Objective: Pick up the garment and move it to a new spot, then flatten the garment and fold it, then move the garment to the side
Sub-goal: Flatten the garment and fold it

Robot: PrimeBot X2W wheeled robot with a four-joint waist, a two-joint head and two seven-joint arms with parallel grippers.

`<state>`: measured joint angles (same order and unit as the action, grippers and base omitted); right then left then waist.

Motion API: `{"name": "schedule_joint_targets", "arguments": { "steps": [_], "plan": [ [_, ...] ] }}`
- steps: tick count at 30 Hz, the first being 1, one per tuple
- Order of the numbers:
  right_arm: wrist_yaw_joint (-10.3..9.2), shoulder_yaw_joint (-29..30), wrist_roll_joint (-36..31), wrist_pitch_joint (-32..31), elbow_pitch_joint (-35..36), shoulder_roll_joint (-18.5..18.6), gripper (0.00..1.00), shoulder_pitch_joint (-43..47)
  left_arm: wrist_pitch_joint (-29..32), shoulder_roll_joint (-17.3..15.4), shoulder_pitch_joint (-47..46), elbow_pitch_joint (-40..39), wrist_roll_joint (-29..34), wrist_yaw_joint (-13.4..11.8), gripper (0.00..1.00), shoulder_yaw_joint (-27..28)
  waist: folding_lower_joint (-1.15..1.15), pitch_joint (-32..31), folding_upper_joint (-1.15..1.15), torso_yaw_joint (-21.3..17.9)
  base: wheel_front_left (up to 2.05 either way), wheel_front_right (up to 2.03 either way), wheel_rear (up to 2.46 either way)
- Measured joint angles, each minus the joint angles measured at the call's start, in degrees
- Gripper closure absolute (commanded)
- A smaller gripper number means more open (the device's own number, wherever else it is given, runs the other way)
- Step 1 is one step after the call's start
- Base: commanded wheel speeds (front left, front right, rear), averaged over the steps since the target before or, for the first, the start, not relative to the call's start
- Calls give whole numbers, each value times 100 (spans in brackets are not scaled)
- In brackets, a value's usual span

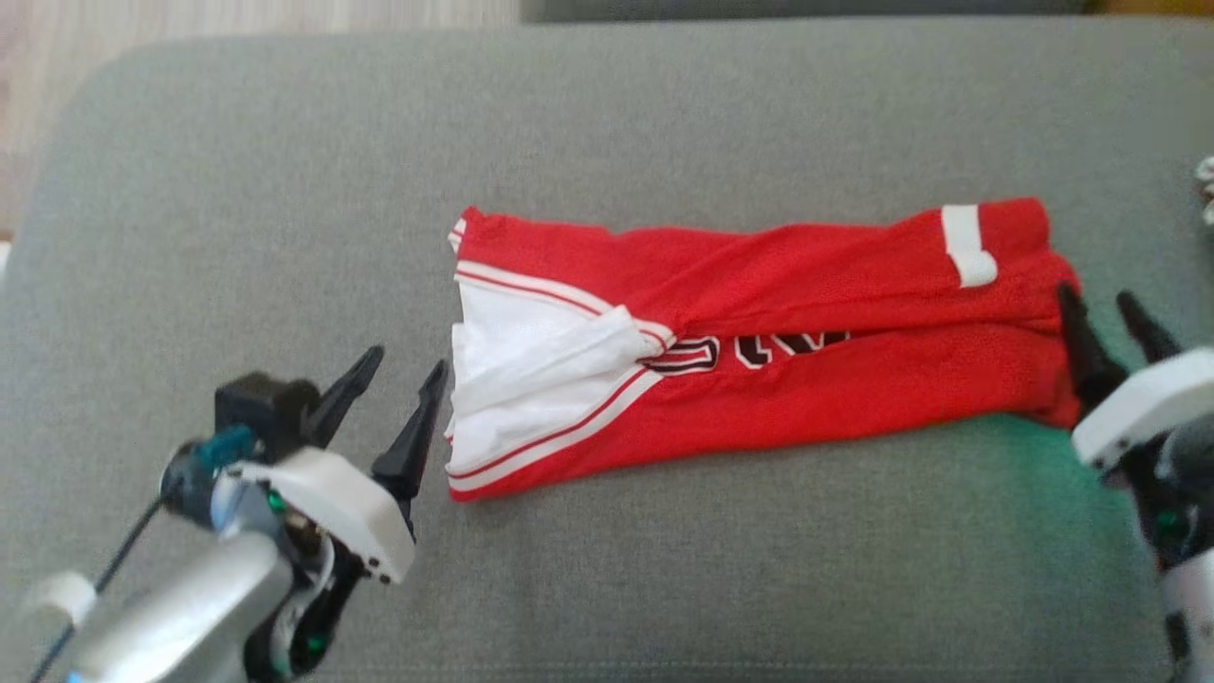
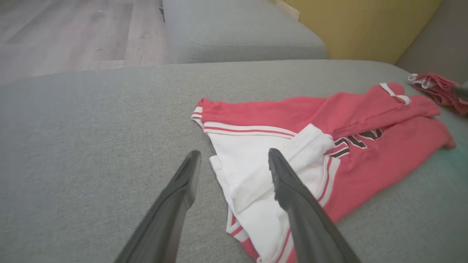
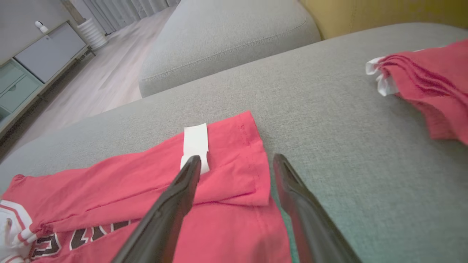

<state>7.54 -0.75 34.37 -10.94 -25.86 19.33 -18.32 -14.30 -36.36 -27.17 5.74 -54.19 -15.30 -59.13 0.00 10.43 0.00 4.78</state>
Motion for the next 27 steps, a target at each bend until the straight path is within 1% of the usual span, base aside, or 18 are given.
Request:
{"name": "schedule_joint_targets", "arguments": {
  "steps": [2, 6, 8, 15, 18, 19, 22, 24, 27],
  "plan": [
    [0, -41, -101, 218, 85, -94, 0, 246, 0, 178, 417, -20, 164, -174, 0, 420, 0, -175, 0, -24, 0, 0, 0],
    [0, -211, -270, 644, 253, -303, 0, 708, 0, 566, 1352, -199, 643, -413, 0, 1247, 0, -540, 0, -79, 0, 0, 0],
    [0, -294, -343, 905, 335, -382, 0, 859, 0, 757, 1769, -274, 924, -488, 0, 1619, 0, -710, 0, -104, 0, 0, 0],
    [0, -483, -682, 1527, 342, -646, 0, 1124, 0, 1458, 2884, -559, 2148, -592, 0, 2689, 0, -1150, 0, -162, 0, 0, 0],
    [0, -500, -722, 1683, 263, -784, 0, 1218, 0, 1707, 3140, -628, 2740, -579, 0, 2977, 0, -1226, 0, -150, 0, 0, 0],
    [0, -505, -722, 1709, 215, -821, 0, 1235, 0, 1773, 3208, -657, 2953, -524, 0, 3026, 0, -1245, 0, -139, 0, 0, 0],
    [0, -492, -722, 1791, 91, -903, 0, 1295, 0, 1949, 3398, -745, 3562, -375, 0, 3075, 0, -1297, 0, -92, 0, 0, 0],
    [0, -434, -722, 1808, -38, -951, 0, 1317, 0, 2050, 3532, -772, 3943, -332, 0, 3137, 0, -1320, 0, -42, 0, 0, 0],
    [0, -257, -748, 1798, -257, -972, 0, 1313, 0, 2196, 3683, -845, 4323, -281, 0, 3206, 0, -1339, 0, 55, 0, 0, 0]
  ]
}}
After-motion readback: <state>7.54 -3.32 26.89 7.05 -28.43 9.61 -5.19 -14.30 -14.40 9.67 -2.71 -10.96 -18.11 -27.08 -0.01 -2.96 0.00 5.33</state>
